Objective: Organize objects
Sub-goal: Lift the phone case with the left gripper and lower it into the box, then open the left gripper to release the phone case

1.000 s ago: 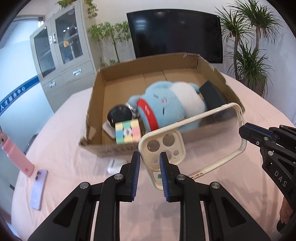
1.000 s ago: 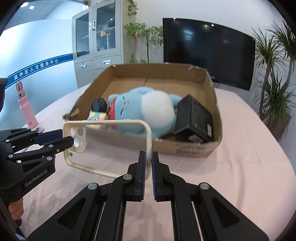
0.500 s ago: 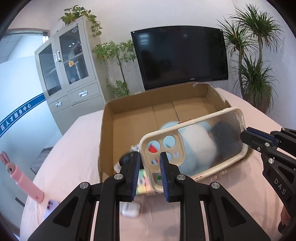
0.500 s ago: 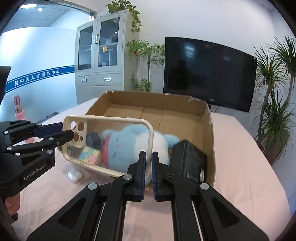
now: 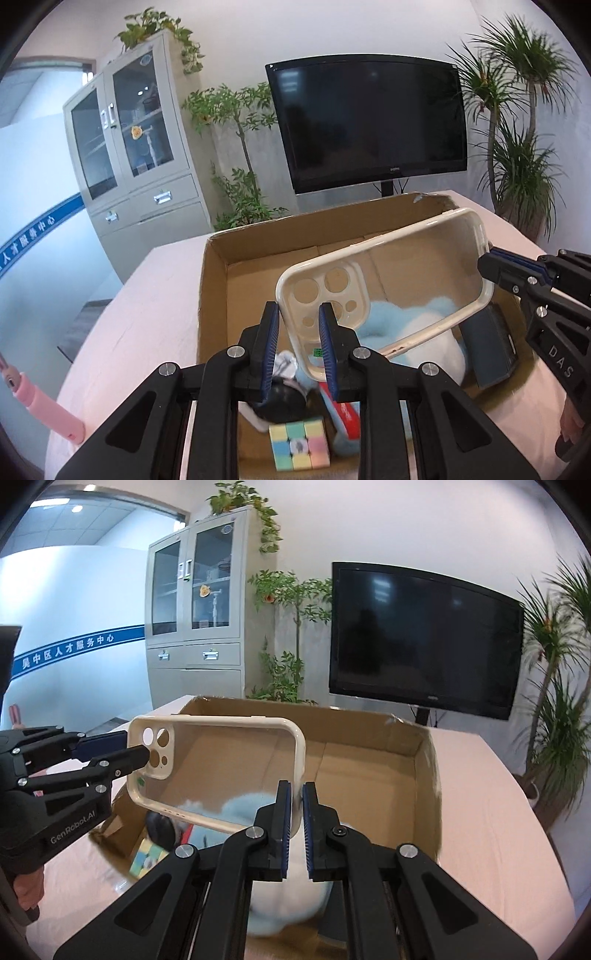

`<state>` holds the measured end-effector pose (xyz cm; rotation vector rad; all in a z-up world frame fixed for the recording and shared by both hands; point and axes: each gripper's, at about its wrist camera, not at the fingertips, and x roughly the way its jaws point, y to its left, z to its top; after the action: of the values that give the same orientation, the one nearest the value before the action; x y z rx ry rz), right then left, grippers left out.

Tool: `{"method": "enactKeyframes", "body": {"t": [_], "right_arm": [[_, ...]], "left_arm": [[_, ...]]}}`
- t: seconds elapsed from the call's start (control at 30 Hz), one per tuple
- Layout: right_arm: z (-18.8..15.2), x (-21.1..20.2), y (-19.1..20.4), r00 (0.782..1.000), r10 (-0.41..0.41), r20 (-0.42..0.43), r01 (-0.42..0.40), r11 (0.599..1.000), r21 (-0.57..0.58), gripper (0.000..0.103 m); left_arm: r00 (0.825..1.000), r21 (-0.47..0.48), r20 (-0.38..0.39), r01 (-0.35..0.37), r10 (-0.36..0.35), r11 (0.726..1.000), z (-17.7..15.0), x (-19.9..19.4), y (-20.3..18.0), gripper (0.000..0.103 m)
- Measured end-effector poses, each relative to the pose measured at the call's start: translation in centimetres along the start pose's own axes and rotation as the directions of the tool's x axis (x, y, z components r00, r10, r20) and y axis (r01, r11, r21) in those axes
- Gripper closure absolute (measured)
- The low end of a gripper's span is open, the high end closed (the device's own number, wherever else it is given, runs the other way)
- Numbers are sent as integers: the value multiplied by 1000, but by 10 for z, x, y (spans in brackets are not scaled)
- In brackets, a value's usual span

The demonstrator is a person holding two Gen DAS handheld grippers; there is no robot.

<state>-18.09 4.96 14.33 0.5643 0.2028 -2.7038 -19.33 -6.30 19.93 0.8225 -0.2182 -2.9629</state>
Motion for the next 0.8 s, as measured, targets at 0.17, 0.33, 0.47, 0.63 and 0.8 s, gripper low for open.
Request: {"method": "enactKeyframes", "body": {"t": [0.17,0.33,0.47,0.63,0.8], "right_arm": [[11,33,-3,1000,1,-14,-1,1000,-12,98],[16,68,-4,999,-14,-36,13,999,-45,97],[13,91,-5,998,-29,-63,25,998,-59,97],[1,116,-2,987,-86,-136,68,989,-130,95],[-1,90,-3,979,-186,-84,175,976,-128,54]], "left_arm": [[998,-52,-48,41,-44,998,16,48,14,84],[994,-60,-96,36,-41,998,22,96,17,84],[986,-111,-142,74,-89,991,15,123,18,84],[977,-105,-190,81,-100,991,1,149,9,84],[984,-187,-100,130,-151,974,-3,83,46,55]]}}
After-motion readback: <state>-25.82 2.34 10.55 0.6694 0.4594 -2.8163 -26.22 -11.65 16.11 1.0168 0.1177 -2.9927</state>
